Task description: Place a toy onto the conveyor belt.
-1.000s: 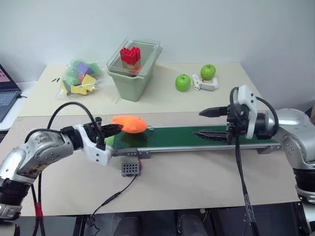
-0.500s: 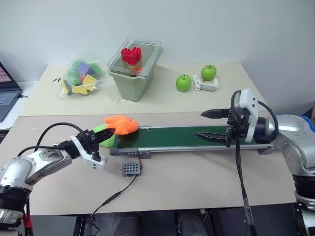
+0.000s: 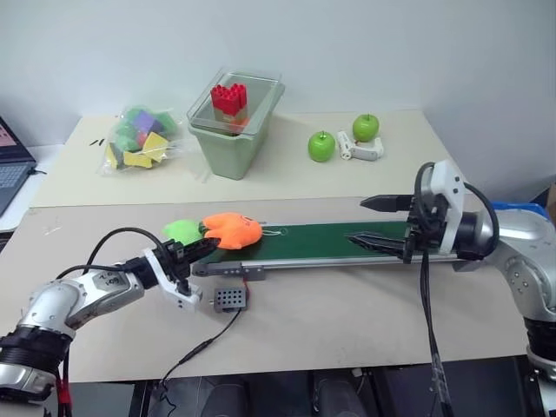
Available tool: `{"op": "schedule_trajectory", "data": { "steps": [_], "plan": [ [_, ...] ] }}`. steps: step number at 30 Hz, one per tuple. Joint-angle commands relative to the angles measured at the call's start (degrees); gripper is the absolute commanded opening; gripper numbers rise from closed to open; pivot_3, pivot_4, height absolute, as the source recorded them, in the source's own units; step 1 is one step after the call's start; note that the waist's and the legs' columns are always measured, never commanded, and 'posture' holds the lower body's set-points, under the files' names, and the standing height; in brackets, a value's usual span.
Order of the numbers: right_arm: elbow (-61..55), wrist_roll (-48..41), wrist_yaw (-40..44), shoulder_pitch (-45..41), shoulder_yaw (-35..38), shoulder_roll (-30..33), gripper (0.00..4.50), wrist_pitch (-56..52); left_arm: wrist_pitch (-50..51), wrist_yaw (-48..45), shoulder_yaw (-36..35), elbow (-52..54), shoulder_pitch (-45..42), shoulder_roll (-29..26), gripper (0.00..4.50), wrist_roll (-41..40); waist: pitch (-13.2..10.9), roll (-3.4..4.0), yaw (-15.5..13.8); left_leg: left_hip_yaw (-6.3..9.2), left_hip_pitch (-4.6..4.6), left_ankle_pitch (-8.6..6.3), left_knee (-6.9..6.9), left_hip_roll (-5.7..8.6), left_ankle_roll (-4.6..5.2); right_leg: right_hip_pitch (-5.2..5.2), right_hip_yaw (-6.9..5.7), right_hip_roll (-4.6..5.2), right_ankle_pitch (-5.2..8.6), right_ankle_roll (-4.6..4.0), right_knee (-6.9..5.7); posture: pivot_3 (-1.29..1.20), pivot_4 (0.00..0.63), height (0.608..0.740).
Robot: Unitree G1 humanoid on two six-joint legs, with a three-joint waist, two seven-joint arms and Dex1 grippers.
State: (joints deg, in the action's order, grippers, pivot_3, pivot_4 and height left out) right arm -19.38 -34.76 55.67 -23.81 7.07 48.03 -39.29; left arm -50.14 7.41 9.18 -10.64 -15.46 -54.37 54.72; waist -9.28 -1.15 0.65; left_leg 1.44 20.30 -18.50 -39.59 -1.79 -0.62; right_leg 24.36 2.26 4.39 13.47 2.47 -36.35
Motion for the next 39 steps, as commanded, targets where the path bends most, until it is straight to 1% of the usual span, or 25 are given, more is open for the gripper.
{"op": "schedule_trajectory", "data": {
  "steps": [1, 4, 5, 6, 7, 12, 15, 16, 18, 19, 21, 22, 25, 26, 27, 30, 34, 35, 37, 39],
  "plan": [
    [-2.2, -0.9, -1.0, 0.1, 2.6, 1.1, 4.5, -0.2, -1.2, -1.9, 1.1, -1.4, -0.8, -0.9, 0.04, -2.6, 0.0, 0.0, 0.0, 0.0, 0.0, 0.0, 0.0, 0.0, 0.0, 0.0, 0.0, 0.0, 0.0, 0.0, -0.01, 0.0, 0.15, 0.74],
    [-2.4, -1.1, -1.4, 0.2, 2.8, 1.3, 4.5, -0.2, -2.2, -2.7, 1.8, -2.2, -1.5, -0.6, 0.04, -4.0, 0.0, 0.0, 0.0, 0.0, 0.0, 0.0, -0.03, 0.0, 0.0, 0.0, 0.0, 0.0, 0.0, 0.0, -0.02, 0.0, 0.15, 0.74],
    [-2.4, -1.1, -1.5, 0.2, 2.8, 1.4, 4.5, -0.2, -2.6, -3.0, 2.0, -2.3, -1.8, -0.6, 0.62, -4.4, 0.0, 0.0, 0.0, 0.0, 0.0, 0.0, -0.04, 0.01, 0.0, -0.01, 0.0, 0.0, 0.0, 0.0, -0.03, 0.0, 0.15, 0.74],
    [-2.4, -1.2, -1.6, 0.3, 2.9, 1.5, 4.5, -0.2, -2.9, -3.3, 2.0, -2.4, -1.9, -0.6, 0.78, -4.9, 0.0, 0.0, 0.0, 0.0, 0.0, 0.0, -0.05, 0.0, 0.0, -0.01, 0.0, 0.0, 0.0, 0.0, -0.03, 0.0, 0.15, 0.74],
    [-2.5, -1.2, -1.7, 0.4, 3.0, 1.6, 4.5, -0.2, -2.8, -4.0, 2.2, -2.7, -1.9, -0.6, 1.2, -5.5, 0.0, 0.0, 0.0, 0.0, 0.0, 0.0, -0.06, 0.0, 0.0, -0.01, 0.0, 0.0, 0.0, 0.0, -0.04, 0.0, 0.15, 0.74],
    [-2.7, -1.4, -1.8, 0.9, 3.3, 1.9, 4.5, -0.2, -3.3, -5.7, 1.5, -3.5, -2.5, -0.9, 3.03, -8.5, 0.0, 0.0, 0.0, 0.0, 0.0, 0.0, -0.1, 0.01, 0.0, -0.01, 0.0, 0.0, 0.0, 0.0, -0.11, 0.0, 0.15, 0.74],
    [-2.5, -1.4, -1.7, 0.9, 3.3, 2.1, 4.5, -0.1, -3.4, -6.2, -0.8, -1.9, -2.2, -1.6, 4.05, -12.5, 0.0, 0.0, 0.0, 0.0, -0.02, 0.0, -0.15, 0.02, 0.0, -0.01, 0.01, 0.01, 0.0, 0.0, -0.21, 0.0, 0.15, 0.74],
    [-2.4, -1.4, -1.6, 0.8, 3.4, 2.2, 4.5, -0.1, -3.3, -6.2, -1.9, -1.2, -1.6, -2.1, 4.48, -13.7, 0.0, 0.0, 0.0, 0.0, -0.02, 0.0, -0.17, 0.02, 0.0, 0.0, 0.02, 0.01, 0.0, 0.0, -0.25, 0.0, 0.15, 0.74],
    [-2.1, -1.4, -1.1, 1.1, 3.7, 2.8, 4.5, -0.1, -2.8, -9.0, -2.9, -1.4, -0.1, -3.4, 4.48, -18.4, 0.0, 0.0, 0.1, 0.0, -0.03, 0.0, -0.19, 0.01, 0.0, 0.0, 0.02, 0.0, 0.0, 0.0, -0.3, 0.0, 0.15, 0.74],
    [-2.0, -1.4, -0.8, 1.3, 3.9, 3.1, 4.5, -0.1, -1.9, -12.1, -2.4, -2.2, 0.6, -3.8, 4.48, -22.9, 0.0, 0.0, 0.2, 0.0, -0.04, 0.0, -0.19, 0.0, 0.0, 0.0, 0.03, 0.0, 0.0, 0.0, -0.31, 0.0, 0.15, 0.74],
    [-1.6, -1.3, 0.1, 2.1, 4.4, 4.2, 4.5, 0.1, 3.2, -22.7, -0.9, -2.8, 3.1, -4.2, 4.48, -38.1, 0.0, 0.0, 0.2, 0.0, -0.07, 0.0, -0.18, 0.0, 0.0, 0.01, 0.05, 0.0, 0.0, 0.0, -0.33, 0.0, 0.15, 0.74],
    [-1.4, -1.1, 0.5, 2.5, 4.6, 4.7, 4.5, 0.3, 5.5, -26.0, -1.0, -2.5, 3.8, -4.1, 4.48, -42.9, 0.0, 0.01, 0.1, 0.0, -0.07, 0.0, -0.19, 0.0, 0.0, 0.0, 0.05, 0.01, 0.0, 0.0, -0.35, 0.0, 0.15, 0.74],
    [0.0, 0.2, 1.7, 3.4, 5.0, 6.7, 4.5, 1.2, 19.8, -38.7, -2.5, 0.4, 4.8, -2.6, 4.48, -59.7, 0.0, 0.01, 0.1, -0.01, -0.07, 0.0, -0.21, -0.01, 0.0, 0.0, 0.04, 0.0, 0.0, 0.0, -0.34, 0.0, 0.15, 0.74],
    [0.5, 0.7, 2.1, 3.7, 5.2, 7.4, 4.5, 1.6, 23.6, -41.3, -3.2, 1.9, 4.8, -2.3, 4.48, -63.7, 0.0, 0.01, 0.0, -0.01, -0.07, 0.0, -0.22, -0.01, 0.0, -0.01, 0.04, 0.0, 0.0, 0.0, -0.36, 0.0, 0.15, 0.74],
    [1.3, 1.4, 2.4, 4.1, 5.6, 8.4, 4.5, 2.0, 30.2, -43.8, -4.4, 4.4, 5.0, -2.0, 4.48, -69.2, 0.0, 0.01, -0.1, 0.0, -0.06, 0.0, -0.24, -0.01, 0.0, -0.01, 0.02, 0.0, 0.0, 0.0, -0.39, 0.0, 0.15, 0.74],
    [2.6, 2.1, 2.9, 5.1, 7.7, 10.7, 4.5, 2.5, 45.8, -49.8, -7.6, 11.0, 5.6, -3.1, 4.48, -80.1, 0.0, 0.0, -0.1, 0.02, -0.05, 0.0, -0.31, -0.02, 0.0, -0.05, 0.01, 0.0, 0.0, 0.0, -0.38, 0.0, 0.15, 0.74],
    [2.7, 1.8, 3.9, 6.8, 9.9, 12.0, 4.5, 2.5, 63.8, -56.1, -11.6, 17.8, 5.7, -5.6, 4.48, -92.4, 0.0, 0.0, 0.3, 0.03, -0.09, -0.02, -0.27, -0.04, 0.04, -0.04, 0.04, -0.05, 0.01, 0.0, -0.37, 0.0, 0.15, 0.74],
    [2.9, 1.8, 4.0, 7.0, 10.1, 12.1, 4.5, 2.7, 65.4, -57.2, -12.1, 18.7, 5.2, -5.8, 4.48, -92.9, 0.0, 0.0, 0.5, 0.03, -0.09, -0.02, -0.27, -0.04, 0.04, -0.04, 0.06, -0.07, 0.01, 0.0, -0.36, 0.0, 0.15, 0.74],
    [2.7, 1.3, 4.3, 7.1, 10.6, 11.7, 4.5, 2.9, 72.0, -60.4, -12.4, 19.1, 3.0, -7.6, 4.48, -95.2, 0.0, 0.0, 0.5, 0.02, -0.11, -0.02, -0.27, -0.03, 0.04, -0.05, 0.1, -0.08, 0.01, 0.0, -0.36, 0.0, 0.15, 0.74],
    [2.1, 0.1, 4.3, 6.6, 10.8, 11.0, 4.5, 2.4, 74.1, -63.5, -12.2, 18.8, 1.0, -8.9, 4.48, -94.4, 0.0, -0.03, 0.5, 0.02, -0.11, -0.01, -0.31, -0.02, 0.02, -0.05, 0.1, -0.08, 0.02, 0.0, -0.35, 0.0, 0.15, 0.74]
  ]
}}
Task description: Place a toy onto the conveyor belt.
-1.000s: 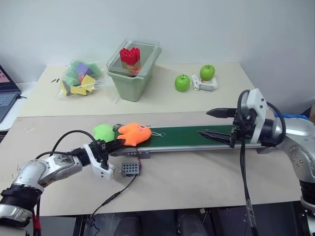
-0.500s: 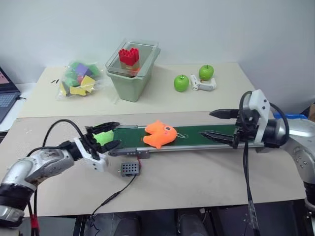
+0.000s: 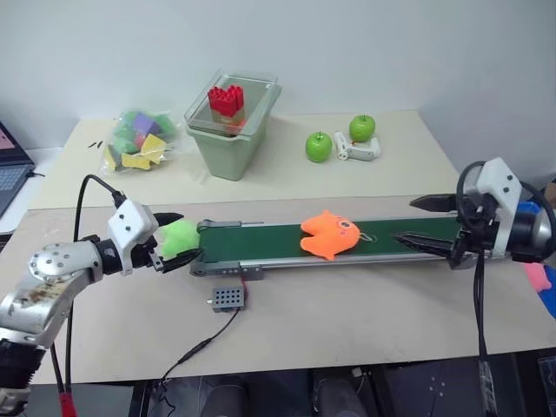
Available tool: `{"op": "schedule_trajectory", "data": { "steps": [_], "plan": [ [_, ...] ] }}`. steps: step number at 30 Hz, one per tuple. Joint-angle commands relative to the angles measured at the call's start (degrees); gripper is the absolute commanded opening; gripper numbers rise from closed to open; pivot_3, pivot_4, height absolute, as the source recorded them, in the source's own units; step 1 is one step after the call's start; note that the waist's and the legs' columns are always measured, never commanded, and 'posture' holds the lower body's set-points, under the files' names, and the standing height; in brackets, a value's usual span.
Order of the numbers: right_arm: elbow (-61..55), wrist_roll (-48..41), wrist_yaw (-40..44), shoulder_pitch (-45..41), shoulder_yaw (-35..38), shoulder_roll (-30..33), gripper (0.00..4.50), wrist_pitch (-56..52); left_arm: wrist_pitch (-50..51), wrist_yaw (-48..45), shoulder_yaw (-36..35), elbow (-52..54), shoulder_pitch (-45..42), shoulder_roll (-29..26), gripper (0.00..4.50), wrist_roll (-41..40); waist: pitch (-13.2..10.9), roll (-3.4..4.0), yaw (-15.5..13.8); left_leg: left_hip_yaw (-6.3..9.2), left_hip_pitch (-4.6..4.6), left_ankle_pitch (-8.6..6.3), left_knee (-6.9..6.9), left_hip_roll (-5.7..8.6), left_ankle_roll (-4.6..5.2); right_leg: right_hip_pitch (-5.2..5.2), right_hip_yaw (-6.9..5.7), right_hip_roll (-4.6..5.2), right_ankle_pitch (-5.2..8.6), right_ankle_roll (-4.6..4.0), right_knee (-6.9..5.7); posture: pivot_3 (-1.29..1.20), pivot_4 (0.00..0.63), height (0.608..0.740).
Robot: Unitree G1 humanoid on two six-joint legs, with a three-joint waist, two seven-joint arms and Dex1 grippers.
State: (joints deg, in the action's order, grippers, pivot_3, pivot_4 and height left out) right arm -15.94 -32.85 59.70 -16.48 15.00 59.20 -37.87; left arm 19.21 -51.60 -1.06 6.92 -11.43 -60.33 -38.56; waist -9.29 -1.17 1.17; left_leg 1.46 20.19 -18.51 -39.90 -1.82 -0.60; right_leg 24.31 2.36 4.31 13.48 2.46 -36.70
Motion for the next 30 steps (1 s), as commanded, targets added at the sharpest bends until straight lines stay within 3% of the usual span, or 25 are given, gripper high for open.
{"op": "schedule_trajectory", "data": {
  "steps": [1, 5, 8, 30],
  "plan": [
    [-1.8, -2.4, 0.2, -1.1, 2.8, -0.5, 4.5, 0.6, 5.7, -6.0, -2.4, 0.4, -4.7, -2.7, 4.48, -1.5, 0.0, -0.01, 0.0, 0.0, 0.0, 0.0, 0.0, 0.0, 0.0, 0.0, 0.0, -0.02, 0.0, 0.0, 0.0, 0.0, 0.15, 0.74],
    [-2.5, -3.2, -1.0, -2.2, 2.1, -1.3, 4.5, 0.0, 9.6, -4.6, -1.9, -0.9, -15.3, 1.2, 4.48, -1.0, 0.0, -0.02, -0.5, 0.01, -0.03, 0.02, -0.03, 0.02, -0.02, -0.02, 0.01, -0.02, 0.01, -0.02, 0.02, 0.0, 0.15, 0.74],
    [-2.3, -3.1, -1.6, -2.6, 1.7, -1.8, 4.5, 0.2, 12.1, -3.1, -2.3, -1.0, -18.7, 3.8, 4.48, -0.8, 0.0, -0.01, -0.5, 0.04, -0.01, 0.02, -0.12, 0.07, -0.02, -0.07, 0.0, 0.01, 0.01, -0.01, -0.02, 0.0, 0.15, 0.74],
    [-4.1, -3.3, -6.0, -1.5, 1.7, -4.6, 4.5, -0.7, 20.1, 4.9, -5.4, 1.4, -23.6, 13.6, 4.48, 0.6, 0.0, -0.03, -0.3, 0.05, 0.05, -0.01, -0.09, 0.08, 0.03, -0.03, 0.02, 0.01, 0.0, -0.01, 0.0, 0.0, 0.15, 0.74]
  ]
}}
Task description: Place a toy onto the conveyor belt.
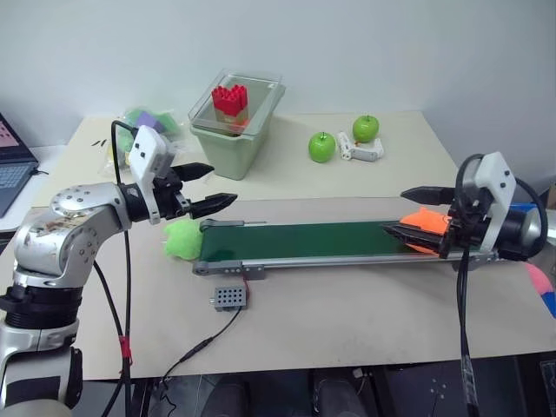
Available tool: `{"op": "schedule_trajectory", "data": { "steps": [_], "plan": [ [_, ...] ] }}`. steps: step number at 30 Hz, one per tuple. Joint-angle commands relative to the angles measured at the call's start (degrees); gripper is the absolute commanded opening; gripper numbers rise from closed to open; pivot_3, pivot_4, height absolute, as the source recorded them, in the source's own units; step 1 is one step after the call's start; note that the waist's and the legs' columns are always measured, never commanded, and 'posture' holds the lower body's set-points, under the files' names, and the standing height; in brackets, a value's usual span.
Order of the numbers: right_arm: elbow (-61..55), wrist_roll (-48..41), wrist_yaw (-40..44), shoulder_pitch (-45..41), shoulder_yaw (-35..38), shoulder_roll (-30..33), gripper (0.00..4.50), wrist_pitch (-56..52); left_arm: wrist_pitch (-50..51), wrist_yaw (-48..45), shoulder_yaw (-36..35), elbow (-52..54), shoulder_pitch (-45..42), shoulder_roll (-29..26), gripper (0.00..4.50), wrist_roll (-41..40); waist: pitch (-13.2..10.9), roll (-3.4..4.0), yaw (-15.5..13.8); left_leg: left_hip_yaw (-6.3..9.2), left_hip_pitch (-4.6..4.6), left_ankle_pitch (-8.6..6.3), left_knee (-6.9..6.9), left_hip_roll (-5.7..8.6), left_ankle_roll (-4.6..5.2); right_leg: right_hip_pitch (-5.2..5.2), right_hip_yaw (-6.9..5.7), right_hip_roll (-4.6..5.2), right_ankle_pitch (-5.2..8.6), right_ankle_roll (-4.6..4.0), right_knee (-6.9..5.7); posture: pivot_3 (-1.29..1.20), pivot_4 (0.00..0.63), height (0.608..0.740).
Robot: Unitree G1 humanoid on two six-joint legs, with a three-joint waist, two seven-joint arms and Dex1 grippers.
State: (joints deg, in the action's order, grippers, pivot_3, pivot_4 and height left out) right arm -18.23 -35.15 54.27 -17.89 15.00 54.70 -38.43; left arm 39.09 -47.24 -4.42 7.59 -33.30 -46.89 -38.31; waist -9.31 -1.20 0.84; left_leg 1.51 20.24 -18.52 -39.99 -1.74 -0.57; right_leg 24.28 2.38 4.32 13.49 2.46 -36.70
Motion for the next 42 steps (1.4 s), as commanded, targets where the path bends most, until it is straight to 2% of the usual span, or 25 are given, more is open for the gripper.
{"op": "schedule_trajectory", "data": {
  "steps": [1, 14, 24, 42],
  "plan": [
    [-1.8, -1.0, -0.7, 0.0, 1.6, -0.1, 4.5, -0.1, 0.0, 0.6, -2.0, 0.5, -2.0, 0.3, 4.48, 0.6, 0.0, 0.0, 0.0, 0.0, 0.0, 0.0, -0.01, 0.0, 0.0, 0.0, 0.0, 0.0, 0.0, 0.0, 0.0, 0.0, 0.15, 0.74],
    [-2.1, -0.8, -1.8, 0.0, 1.2, -0.7, 4.5, 0.1, 1.4, 2.7, -2.8, -0.5, -4.3, 2.9, 4.48, 0.9, 0.0, 0.0, 0.0, 0.0, 0.0, 0.01, -0.01, 0.01, -0.01, 0.0, 0.0, 0.0, 0.0, 0.0, 0.0, 0.0, 0.15, 0.74],
    [-2.5, -0.9, -1.6, 0.6, 2.0, -0.1, 4.5, 0.0, 0.3, -0.9, -1.6, -1.4, -4.2, 2.2, 4.48, 2.2, 0.0, 0.0, 0.0, 0.0, 0.0, 0.01, -0.01, 0.01, -0.02, 0.0, 0.0, 0.0, 0.0, 0.0, 0.01, 0.0, 0.15, 0.74],
    [-2.4, -0.6, -1.8, 0.4, 2.3, 0.0, 4.5, 0.2, 0.6, -2.2, -1.5, -2.6, -6.2, 4.6, 4.48, 3.5, 0.0, 0.0, 0.0, 0.01, 0.0, 0.01, -0.01, 0.01, -0.01, -0.01, 0.0, 0.0, 0.0, 0.0, 0.0, 0.0, 0.15, 0.74]
  ]
}}
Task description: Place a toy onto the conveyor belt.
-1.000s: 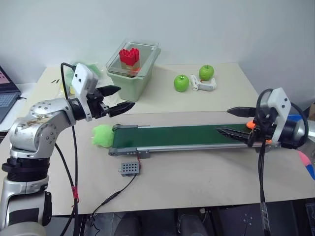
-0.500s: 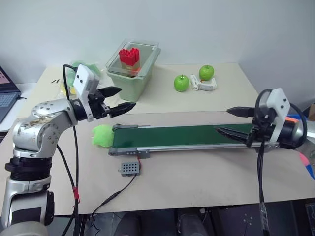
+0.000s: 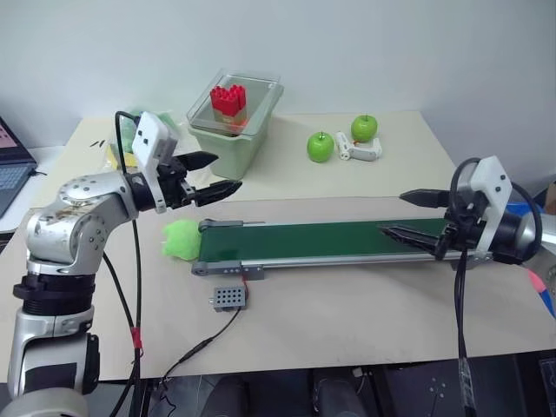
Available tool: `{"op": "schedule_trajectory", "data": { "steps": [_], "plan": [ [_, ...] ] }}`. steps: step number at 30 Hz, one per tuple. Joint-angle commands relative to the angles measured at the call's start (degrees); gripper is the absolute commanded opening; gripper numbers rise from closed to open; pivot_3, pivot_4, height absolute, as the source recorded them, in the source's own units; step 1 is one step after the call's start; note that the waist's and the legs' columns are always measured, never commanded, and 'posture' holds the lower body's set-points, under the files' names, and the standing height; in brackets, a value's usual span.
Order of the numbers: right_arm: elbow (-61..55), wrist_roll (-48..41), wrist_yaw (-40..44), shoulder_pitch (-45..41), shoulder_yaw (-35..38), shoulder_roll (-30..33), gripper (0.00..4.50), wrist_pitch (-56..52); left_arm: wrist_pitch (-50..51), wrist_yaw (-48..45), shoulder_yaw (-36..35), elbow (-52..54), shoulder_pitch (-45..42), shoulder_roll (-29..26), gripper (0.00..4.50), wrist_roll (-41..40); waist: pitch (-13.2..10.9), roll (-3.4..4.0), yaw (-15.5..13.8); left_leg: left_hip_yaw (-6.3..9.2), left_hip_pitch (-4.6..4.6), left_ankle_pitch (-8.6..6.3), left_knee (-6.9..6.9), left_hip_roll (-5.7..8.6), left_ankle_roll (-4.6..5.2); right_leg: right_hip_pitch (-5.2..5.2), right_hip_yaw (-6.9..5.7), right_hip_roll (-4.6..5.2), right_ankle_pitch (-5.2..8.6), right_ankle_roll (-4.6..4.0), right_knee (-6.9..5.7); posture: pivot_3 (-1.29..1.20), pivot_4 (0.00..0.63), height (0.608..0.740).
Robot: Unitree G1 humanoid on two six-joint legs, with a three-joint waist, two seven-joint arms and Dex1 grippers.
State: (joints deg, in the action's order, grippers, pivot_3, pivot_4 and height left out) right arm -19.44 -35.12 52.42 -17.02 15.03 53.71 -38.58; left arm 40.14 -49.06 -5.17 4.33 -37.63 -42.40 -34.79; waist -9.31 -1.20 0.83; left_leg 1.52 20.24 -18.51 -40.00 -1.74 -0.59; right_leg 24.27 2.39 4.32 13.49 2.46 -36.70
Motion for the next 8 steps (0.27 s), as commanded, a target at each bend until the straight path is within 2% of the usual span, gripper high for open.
{"op": "schedule_trajectory", "data": {
  "steps": [1, 8],
  "plan": [
    [-1.2, -0.6, 0.0, -0.4, 2.3, 1.0, 4.5, 0.3, -0.4, -0.4, -0.7, 0.6, -2.0, 0.2, 4.48, 0.1, 0.0, 0.0, 0.0, 0.0, 0.0, 0.0, 0.0, 0.0, 0.0, 0.0, 0.0, 0.0, 0.0, 0.0, 0.0, 0.0, 0.15, 0.74],
    [-1.2, -0.6, 0.0, -0.5, 2.2, 0.9, 4.5, 0.4, -1.0, -1.2, -0.5, 0.3, -1.9, 0.3, 4.48, 1.1, 0.0, 0.0, 0.0, 0.0, 0.0, 0.0, 0.0, 0.0, 0.0, 0.0, 0.0, 0.0, 0.0, 0.0, 0.0, 0.0, 0.15, 0.74]
  ]
}}
